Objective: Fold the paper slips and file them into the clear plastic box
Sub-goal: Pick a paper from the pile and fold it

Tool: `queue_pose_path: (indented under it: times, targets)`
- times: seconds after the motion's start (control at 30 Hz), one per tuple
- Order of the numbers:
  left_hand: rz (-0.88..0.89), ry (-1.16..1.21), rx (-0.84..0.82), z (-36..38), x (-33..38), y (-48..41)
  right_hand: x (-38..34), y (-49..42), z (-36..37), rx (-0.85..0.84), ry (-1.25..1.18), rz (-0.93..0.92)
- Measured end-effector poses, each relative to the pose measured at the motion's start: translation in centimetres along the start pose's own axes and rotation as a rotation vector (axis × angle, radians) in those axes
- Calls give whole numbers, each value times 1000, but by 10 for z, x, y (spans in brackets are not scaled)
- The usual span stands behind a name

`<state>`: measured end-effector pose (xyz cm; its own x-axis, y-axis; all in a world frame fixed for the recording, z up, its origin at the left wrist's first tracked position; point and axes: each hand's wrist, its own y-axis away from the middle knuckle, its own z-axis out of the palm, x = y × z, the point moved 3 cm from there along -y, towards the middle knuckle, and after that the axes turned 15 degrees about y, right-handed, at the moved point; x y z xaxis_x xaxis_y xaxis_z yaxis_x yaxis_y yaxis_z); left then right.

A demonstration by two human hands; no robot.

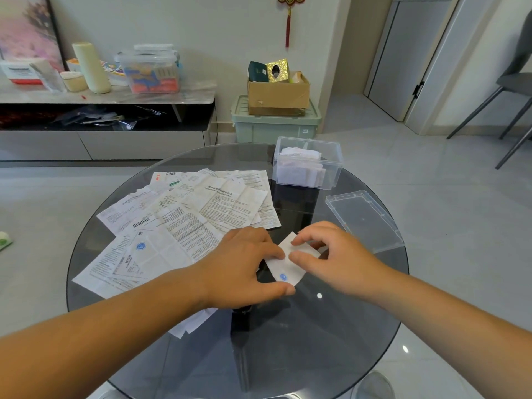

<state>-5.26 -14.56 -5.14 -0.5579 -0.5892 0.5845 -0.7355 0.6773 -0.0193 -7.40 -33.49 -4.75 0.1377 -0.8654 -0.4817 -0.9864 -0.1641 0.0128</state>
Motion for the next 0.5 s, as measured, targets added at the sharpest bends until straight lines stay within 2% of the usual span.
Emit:
queue_pose_path:
  times: [0.2,0.4,0.5]
  targets:
    - [73,9,-85,-5,-7,3,-3,6,5,-72,351,-193]
    - [199,-124,17,-2,-8,4,-10,14,5,-121,416,-250]
    - [232,-135,48,-2,-4,3,-8,22,5,-74,389,-267]
